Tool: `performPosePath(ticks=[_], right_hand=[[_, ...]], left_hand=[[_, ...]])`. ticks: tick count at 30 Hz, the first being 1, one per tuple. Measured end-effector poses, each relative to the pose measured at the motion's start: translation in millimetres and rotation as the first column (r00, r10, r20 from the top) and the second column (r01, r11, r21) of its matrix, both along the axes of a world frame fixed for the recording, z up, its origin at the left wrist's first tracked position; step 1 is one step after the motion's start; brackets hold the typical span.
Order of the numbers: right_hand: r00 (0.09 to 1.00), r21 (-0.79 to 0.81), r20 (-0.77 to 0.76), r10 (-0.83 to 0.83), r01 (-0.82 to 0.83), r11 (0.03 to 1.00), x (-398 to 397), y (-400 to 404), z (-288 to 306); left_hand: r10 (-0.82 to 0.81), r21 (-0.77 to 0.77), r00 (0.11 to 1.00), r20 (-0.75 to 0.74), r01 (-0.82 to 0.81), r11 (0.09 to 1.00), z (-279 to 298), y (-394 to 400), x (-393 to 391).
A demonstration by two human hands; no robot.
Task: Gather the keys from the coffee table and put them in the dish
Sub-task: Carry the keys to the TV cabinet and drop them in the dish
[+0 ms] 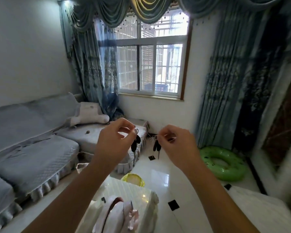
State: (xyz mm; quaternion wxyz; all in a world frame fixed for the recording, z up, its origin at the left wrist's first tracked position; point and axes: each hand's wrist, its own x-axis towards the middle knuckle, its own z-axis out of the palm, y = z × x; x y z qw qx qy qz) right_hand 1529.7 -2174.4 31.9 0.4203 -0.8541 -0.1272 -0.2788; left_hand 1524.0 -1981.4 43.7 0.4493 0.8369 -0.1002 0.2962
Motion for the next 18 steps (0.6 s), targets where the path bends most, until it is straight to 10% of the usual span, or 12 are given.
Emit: performPosePath(ticks=[18], right_hand=[[0.896,0.051,-0.056,-0.44,0.442,0.895,-66,-106,-27]], left_hand=[[-0.493,0.018,0.87,0.005,0.493,0.87,-27,-127,29]])
